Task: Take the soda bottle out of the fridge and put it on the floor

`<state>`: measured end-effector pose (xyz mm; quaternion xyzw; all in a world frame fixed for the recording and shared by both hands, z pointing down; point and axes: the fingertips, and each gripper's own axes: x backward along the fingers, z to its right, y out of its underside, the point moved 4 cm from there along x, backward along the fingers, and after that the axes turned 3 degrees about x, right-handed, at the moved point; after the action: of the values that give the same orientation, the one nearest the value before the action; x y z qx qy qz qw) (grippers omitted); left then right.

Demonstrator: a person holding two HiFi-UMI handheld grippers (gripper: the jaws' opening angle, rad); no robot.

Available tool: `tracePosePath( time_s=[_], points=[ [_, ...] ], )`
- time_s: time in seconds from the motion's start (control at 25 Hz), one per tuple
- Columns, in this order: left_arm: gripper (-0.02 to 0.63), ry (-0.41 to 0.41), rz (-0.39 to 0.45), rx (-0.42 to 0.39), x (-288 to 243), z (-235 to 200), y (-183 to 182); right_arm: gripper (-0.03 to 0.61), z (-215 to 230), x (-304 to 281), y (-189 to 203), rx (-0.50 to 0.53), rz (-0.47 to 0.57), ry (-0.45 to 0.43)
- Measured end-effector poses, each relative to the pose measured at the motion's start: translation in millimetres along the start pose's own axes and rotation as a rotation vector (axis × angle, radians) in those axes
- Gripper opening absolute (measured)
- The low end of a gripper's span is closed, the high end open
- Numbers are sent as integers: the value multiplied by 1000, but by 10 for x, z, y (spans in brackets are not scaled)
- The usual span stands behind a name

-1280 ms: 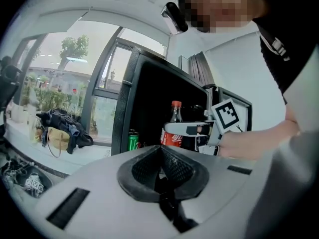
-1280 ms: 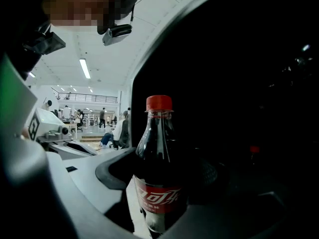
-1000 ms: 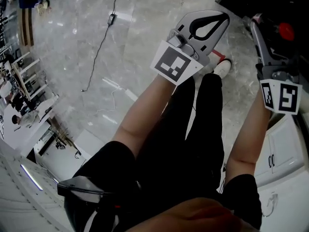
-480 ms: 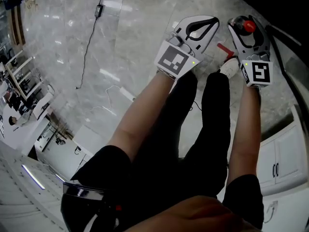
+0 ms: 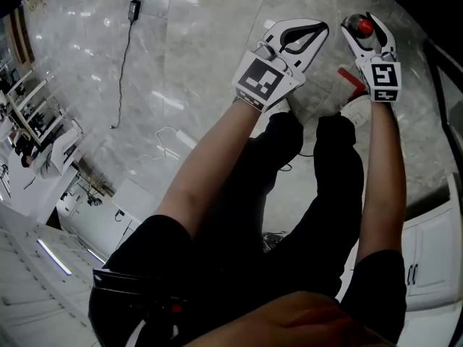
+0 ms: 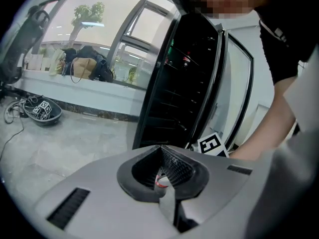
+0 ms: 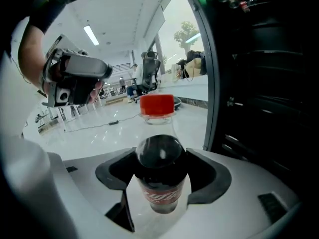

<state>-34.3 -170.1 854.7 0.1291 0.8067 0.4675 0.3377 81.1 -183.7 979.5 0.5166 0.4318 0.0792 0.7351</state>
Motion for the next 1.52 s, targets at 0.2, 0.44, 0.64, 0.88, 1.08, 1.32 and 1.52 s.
tracePosePath(
  time_s=[0.2, 0.44, 0.64, 0.88, 1.08, 1.32, 1.52],
  points=[
    [5, 7, -15, -2, -93, -128, 199, 318, 30, -331, 453, 57, -81, -36],
    [5, 9, -34, 13, -116, -177, 295, 318, -21, -440, 634, 84, -106, -59],
    [5, 13, -35, 19, -56, -118, 142, 319, -30, -378, 517, 80, -130, -80],
    [5, 7, 0, 4, 183, 23, -447, 322, -104, -41, 28, 122, -145, -102],
    [5, -1, 26, -11, 634, 303, -1180, 321, -219, 621, -886, 71, -80, -91],
    [5, -5, 75, 15, 1369, 854, -2234, 274, -639, 1837, -2492, -69, 117, -125],
    [5, 35, 89, 10, 2094, 1543, -3108, 39, -1279, 2973, -3906, -49, 260, -210]
  ],
)
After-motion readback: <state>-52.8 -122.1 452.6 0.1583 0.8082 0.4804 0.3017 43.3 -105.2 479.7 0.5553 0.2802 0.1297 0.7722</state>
